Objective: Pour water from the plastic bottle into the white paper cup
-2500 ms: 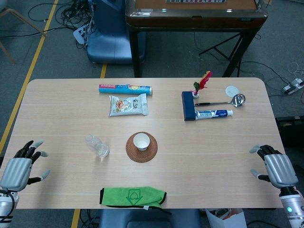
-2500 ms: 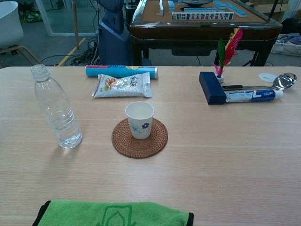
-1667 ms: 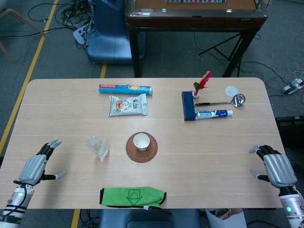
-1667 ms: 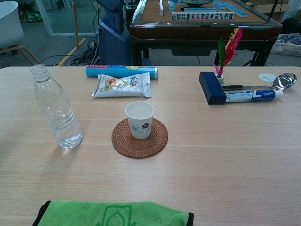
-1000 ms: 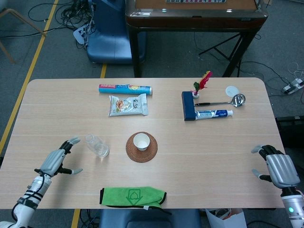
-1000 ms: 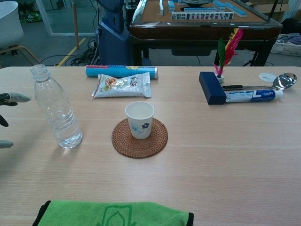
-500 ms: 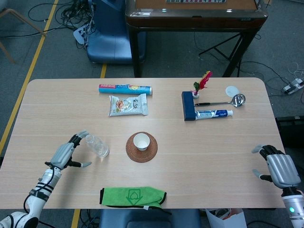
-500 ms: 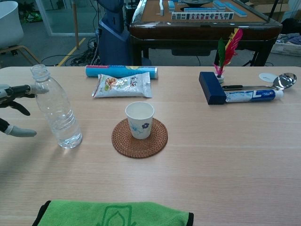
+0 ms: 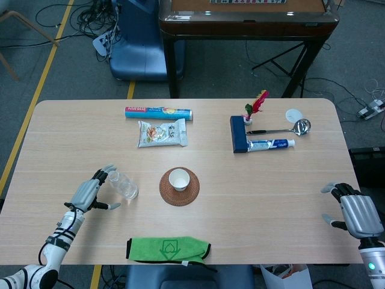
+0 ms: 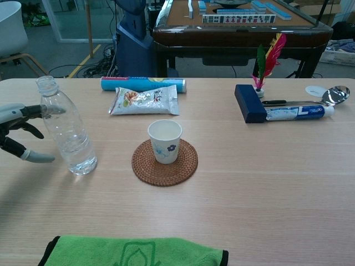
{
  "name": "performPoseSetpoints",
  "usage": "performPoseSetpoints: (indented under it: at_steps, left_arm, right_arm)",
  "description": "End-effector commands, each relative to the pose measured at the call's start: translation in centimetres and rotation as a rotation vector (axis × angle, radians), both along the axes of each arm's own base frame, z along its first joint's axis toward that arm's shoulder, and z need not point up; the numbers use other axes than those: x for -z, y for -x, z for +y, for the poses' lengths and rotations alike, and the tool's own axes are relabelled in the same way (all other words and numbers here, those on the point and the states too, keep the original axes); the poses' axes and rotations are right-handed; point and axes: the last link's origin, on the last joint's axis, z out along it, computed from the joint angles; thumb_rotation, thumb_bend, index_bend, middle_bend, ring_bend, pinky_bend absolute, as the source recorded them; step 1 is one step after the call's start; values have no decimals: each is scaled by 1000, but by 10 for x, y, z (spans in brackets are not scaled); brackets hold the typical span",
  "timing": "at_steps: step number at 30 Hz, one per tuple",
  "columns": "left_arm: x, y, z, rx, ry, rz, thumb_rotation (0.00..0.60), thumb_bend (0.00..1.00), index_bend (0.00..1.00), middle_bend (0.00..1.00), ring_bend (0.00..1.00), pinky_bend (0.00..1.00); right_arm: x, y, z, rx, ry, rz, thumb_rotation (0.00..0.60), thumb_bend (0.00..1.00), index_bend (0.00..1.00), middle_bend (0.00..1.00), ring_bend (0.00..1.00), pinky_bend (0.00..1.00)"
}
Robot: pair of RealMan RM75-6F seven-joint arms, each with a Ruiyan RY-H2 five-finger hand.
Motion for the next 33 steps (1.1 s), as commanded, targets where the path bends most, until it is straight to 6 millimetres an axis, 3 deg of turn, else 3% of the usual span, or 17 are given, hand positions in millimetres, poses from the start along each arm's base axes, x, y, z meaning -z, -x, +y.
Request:
performPoseSetpoints:
  at_steps: [1, 12, 33]
  left_arm:
    - [3, 0, 2, -1, -5, 5, 600, 24, 0, 0, 5, 221]
    - [11, -3, 9, 8, -5, 22, 600, 23, 0, 0, 5, 130]
    - [27, -23, 20, 3, -4, -41, 600, 24, 0, 0, 11, 134]
  right_arm:
    - [0, 0, 0, 0, 0, -1, 600, 161, 354, 278, 231, 439]
    - [0, 1, 0, 4, -4, -2, 600, 161, 354, 278, 231, 439]
    - [0, 1, 0, 7, -6, -2, 600, 161, 354, 278, 231, 439]
